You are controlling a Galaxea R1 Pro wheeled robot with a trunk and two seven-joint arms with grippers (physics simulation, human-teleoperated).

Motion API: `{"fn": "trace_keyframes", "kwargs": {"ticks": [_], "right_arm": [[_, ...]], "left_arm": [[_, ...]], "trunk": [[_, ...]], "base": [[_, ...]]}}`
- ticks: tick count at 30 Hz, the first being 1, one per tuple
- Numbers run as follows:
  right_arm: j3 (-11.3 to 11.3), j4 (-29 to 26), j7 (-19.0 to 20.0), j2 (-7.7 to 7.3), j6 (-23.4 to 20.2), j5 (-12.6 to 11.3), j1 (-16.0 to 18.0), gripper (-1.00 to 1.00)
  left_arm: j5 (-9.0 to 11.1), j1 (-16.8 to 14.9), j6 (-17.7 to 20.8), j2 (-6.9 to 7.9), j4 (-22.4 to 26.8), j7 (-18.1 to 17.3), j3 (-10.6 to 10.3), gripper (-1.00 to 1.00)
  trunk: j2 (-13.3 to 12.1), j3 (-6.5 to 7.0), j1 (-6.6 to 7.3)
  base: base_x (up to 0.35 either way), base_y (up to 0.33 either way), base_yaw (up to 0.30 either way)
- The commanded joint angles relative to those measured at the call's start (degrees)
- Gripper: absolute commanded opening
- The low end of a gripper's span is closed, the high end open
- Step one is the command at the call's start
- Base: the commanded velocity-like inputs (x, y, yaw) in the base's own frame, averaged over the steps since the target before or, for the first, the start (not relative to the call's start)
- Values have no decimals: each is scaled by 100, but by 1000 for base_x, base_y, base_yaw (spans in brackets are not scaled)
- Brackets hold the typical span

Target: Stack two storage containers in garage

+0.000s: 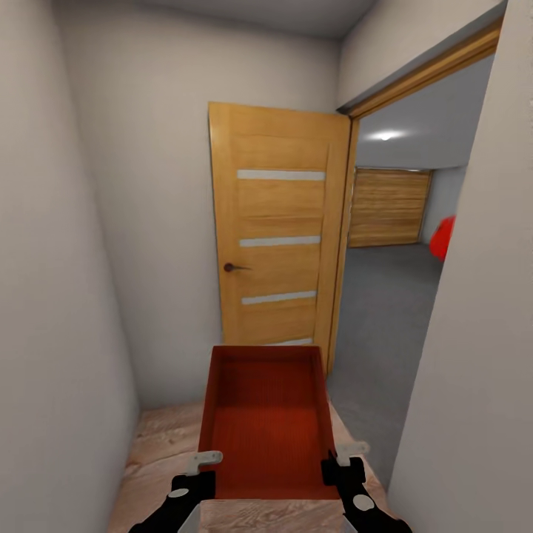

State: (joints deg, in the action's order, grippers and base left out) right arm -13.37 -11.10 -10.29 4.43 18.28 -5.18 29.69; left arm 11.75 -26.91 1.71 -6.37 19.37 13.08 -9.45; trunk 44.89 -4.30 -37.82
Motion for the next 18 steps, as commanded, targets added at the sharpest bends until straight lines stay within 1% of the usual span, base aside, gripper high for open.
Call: {"fn": "trace_keyframes", "kwargs": {"ticks": [1, 10, 18], "right_arm": [[98, -6, -351, -3, 406, -47, 11, -100], [98, -6, -351, -4, 421, -45, 11, -100], [98, -6, -351, -4, 430, -45, 11, -100]], "left_arm": [[59, 1, 22, 39, -3, 80, 62, -100], [56, 1, 16, 39, 4, 80, 53, -100], [57, 1, 13, 39, 12, 80, 56, -100]], "trunk": [[7, -9, -3], [7, -9, -3], [7, -9, -3]], "base": [[209, 279, -285], [224, 275, -285], [274, 223, -285]]}}
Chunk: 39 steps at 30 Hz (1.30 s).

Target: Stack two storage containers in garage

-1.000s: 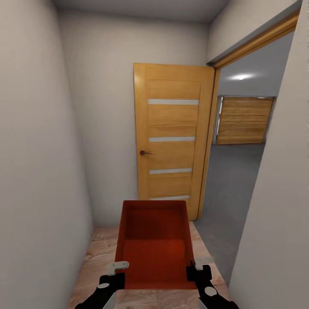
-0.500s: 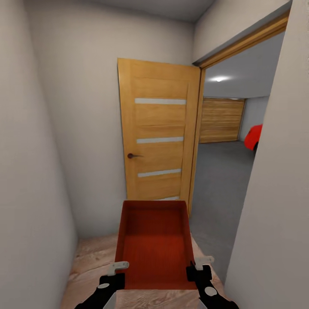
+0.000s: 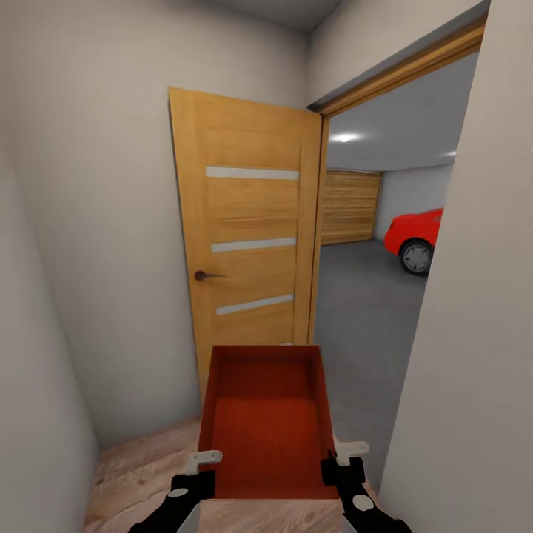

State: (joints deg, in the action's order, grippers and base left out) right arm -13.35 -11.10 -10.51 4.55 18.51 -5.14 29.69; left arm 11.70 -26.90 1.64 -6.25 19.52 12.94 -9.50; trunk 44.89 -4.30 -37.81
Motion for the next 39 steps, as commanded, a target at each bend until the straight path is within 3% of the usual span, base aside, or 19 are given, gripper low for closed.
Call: {"fn": "trace_keyframes", "kwargs": {"ticks": [1, 8, 21, 39], "right_arm": [[96, -6, -329, -16, 409, -48, 11, -100], [96, -6, -329, -11, 445, -48, 11, -100], [96, -6, -329, -15, 444, -50, 11, -100], [96, -6, -329, -16, 451, -46, 11, -100]], "left_arm": [[61, 1, 21, 27, -3, 95, 62, -100], [63, 0, 21, 27, -1, 93, 66, -100], [61, 0, 12, 27, 1, 93, 63, -100], [69, 0, 29, 27, -10, 86, 70, -100]], "trunk": [[7, -9, -4], [7, -9, -4], [7, -9, -4], [7, -9, -4]], "base": [[286, 171, -285], [209, 55, -285], [14, 2, -277], [277, 0, -20]]}}
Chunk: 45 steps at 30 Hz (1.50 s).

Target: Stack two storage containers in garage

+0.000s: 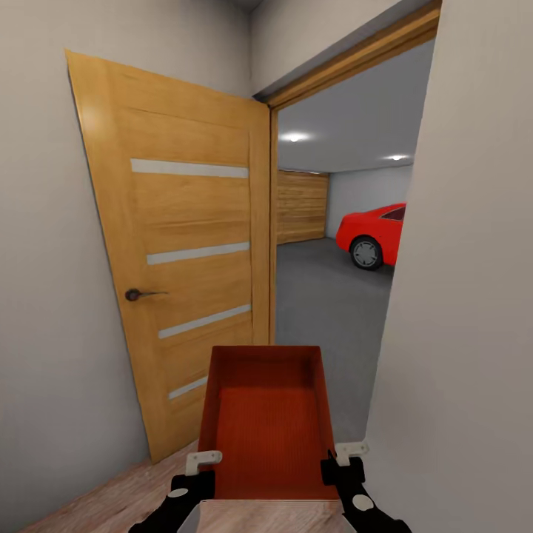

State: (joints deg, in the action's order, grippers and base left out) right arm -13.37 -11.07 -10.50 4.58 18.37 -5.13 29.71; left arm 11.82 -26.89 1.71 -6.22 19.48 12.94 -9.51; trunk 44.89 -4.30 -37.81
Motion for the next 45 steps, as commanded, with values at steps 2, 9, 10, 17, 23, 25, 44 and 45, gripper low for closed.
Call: {"fn": "trace_keyframes", "kwargs": {"ticks": [2, 9, 10, 17, 23, 25, 44, 45], "right_arm": [[98, -9, -325, -19, 464, -49, 9, -100], [96, 6, -330, -11, 459, 28, 9, -100], [97, 7, -330, -10, 458, 29, 9, -100], [98, 9, -331, -10, 464, 30, 9, -100], [98, 9, -315, -23, 465, 21, 9, -100], [98, 9, -314, -21, 466, 23, 9, -100], [98, 9, -326, -18, 461, 13, 9, -100], [98, 9, -324, -18, 463, 12, 9, -100]], "left_arm": [[57, -1, 22, 25, -6, 86, 72, -100], [54, 0, 23, 24, -6, 86, 64, -100], [53, -2, 23, 24, -6, 86, 65, -100], [56, -3, 23, 24, -6, 86, 72, -100], [57, 0, 23, 24, -6, 87, 72, -100], [57, 0, 23, 24, -6, 86, 72, -100], [56, 0, 14, 24, -6, 86, 72, -100], [57, 0, 14, 24, -6, 86, 72, -100]], "trunk": [[7, -9, -5], [7, -9, -5], [7, -9, -5], [7, -9, -5], [7, -9, -5], [7, -9, -5], [7, -9, -5], [7, -9, -5]], "base": [[319, 0, 0], [317, 69, -93], [302, 169, -252], [274, 210, -278], [227, 258, -31], [224, 261, -5], [215, 239, -215], [141, 131, -247]]}}
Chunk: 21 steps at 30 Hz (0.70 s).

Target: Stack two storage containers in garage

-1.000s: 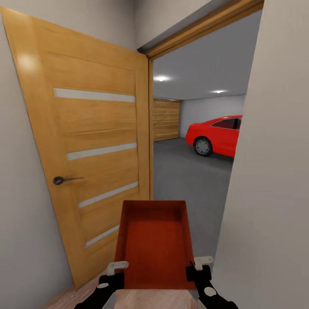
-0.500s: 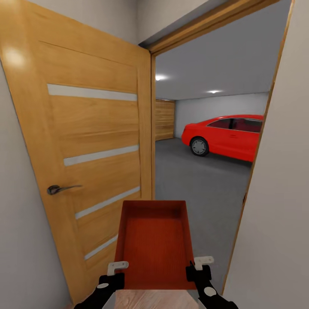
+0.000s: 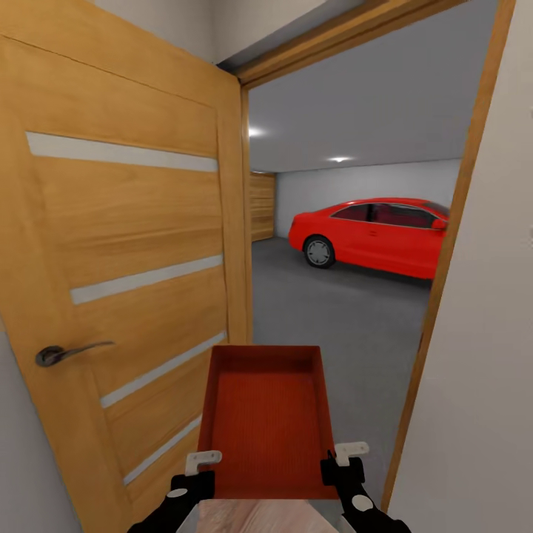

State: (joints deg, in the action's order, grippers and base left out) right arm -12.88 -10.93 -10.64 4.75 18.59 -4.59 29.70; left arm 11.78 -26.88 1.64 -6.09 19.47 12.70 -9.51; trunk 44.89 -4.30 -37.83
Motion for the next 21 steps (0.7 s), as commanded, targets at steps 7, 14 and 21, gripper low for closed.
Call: {"fn": "trace_keyframes", "kwargs": {"ticks": [7, 14, 21], "right_arm": [[48, -6, -307, -44, 443, -49, 9, -100], [48, -6, -307, -37, 441, -43, 9, -100], [48, -6, -307, -35, 440, -42, 9, -100]], "left_arm": [[61, -1, 21, 11, -5, 110, 72, -100], [61, -2, 21, 17, -2, 110, 72, -100], [61, -3, 21, 20, -4, 113, 72, -100]], "trunk": [[7, -10, -3], [7, -10, -3], [7, -10, -3]], "base": [[125, 119, -247], [34, 33, -247], [27, 21, -247]]}}
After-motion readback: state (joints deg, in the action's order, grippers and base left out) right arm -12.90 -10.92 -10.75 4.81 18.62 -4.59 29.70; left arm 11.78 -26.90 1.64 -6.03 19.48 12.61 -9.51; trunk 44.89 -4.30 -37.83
